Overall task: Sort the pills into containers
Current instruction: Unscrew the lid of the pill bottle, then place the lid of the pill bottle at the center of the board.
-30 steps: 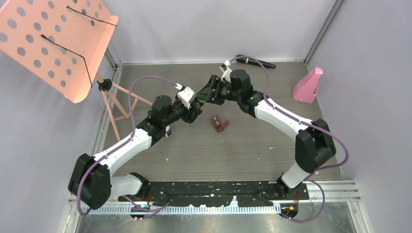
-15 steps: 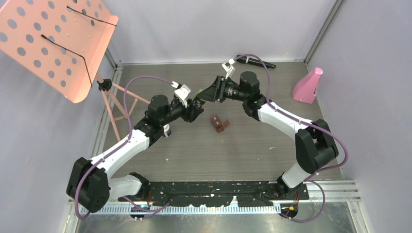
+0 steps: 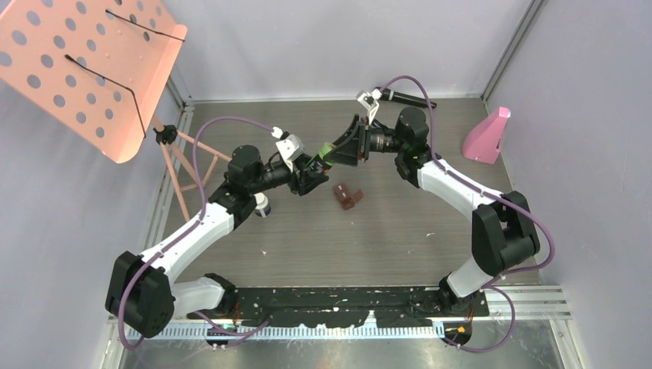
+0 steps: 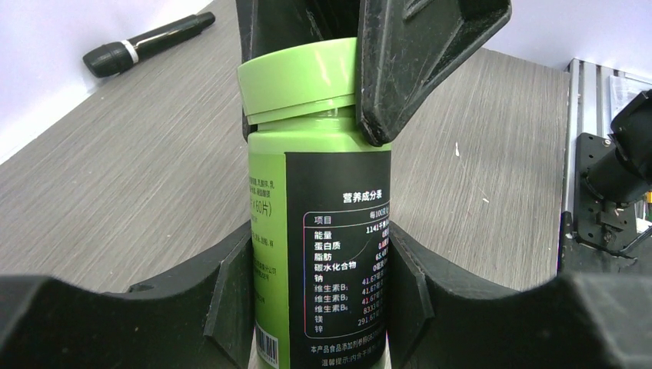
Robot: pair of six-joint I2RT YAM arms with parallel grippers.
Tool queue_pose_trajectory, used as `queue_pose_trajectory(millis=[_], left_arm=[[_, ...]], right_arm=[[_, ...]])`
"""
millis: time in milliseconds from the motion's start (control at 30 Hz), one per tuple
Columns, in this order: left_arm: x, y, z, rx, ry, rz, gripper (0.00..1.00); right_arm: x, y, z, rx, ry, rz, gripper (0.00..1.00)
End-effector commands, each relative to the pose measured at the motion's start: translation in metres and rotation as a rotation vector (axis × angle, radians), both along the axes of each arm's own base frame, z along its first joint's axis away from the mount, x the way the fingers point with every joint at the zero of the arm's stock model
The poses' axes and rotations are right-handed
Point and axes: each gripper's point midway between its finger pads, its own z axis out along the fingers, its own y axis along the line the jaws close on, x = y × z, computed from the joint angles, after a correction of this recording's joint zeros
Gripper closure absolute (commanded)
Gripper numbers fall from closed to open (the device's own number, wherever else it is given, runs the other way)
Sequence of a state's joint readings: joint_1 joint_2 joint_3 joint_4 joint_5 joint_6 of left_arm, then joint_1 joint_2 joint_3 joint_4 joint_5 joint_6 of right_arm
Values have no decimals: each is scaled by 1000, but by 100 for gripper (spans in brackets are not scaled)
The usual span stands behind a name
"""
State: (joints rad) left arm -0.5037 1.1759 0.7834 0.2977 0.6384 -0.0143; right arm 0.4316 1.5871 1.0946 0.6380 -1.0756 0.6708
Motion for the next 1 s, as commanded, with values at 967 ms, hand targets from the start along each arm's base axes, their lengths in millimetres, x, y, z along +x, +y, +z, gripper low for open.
queue_pose_trajectory(millis=[967], left_arm=[[-35,-3,-44,205,-16,-178,100]], right_arm=[[97,-131,-74,-525,164,-928,53]])
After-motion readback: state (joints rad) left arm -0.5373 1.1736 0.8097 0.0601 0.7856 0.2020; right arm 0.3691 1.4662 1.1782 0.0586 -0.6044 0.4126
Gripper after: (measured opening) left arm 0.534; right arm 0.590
